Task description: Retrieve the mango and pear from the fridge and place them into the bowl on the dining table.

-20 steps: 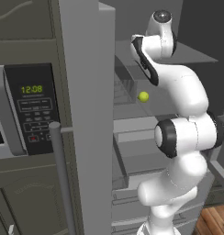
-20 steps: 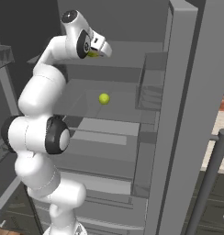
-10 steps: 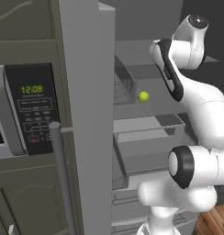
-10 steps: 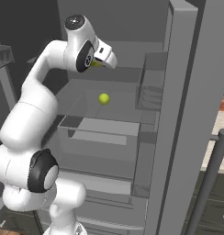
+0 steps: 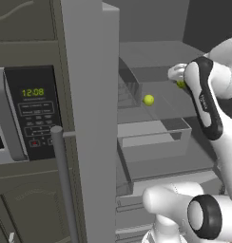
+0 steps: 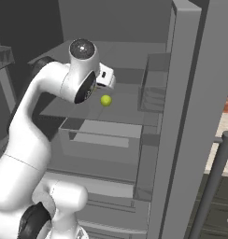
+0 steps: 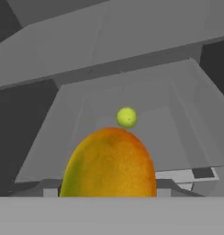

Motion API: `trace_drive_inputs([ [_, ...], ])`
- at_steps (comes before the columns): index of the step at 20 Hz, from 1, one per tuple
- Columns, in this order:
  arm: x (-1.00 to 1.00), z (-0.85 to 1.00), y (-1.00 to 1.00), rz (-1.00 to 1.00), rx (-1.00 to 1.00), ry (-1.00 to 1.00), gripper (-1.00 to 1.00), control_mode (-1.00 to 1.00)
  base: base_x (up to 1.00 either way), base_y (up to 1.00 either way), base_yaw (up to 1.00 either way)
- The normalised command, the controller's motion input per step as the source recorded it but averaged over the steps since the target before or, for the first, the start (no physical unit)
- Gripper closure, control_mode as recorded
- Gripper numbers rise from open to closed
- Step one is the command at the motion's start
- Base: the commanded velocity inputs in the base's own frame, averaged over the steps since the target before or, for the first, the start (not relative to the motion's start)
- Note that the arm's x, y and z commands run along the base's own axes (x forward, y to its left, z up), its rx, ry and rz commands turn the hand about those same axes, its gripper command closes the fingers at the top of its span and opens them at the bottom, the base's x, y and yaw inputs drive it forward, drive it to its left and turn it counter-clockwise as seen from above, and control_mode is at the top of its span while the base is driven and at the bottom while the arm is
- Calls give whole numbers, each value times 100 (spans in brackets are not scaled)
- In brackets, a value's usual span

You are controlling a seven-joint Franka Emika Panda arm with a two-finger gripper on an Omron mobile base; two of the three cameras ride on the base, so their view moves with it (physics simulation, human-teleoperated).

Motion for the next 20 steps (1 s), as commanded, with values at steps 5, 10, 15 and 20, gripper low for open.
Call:
trace_drive_inputs([
  [5, -78, -21, 2, 22, 0, -3, 100, -100, 0, 0, 0],
  [10, -55, -22, 0, 19, 0, -4, 100, -100, 0, 0, 0],
  [15, -15, -5, 0, 7, 0, 0, 100, 100, -8, 10, 7],
  [20, 0, 0, 0, 0, 0, 0, 100, 100, -41, 10, 17],
])
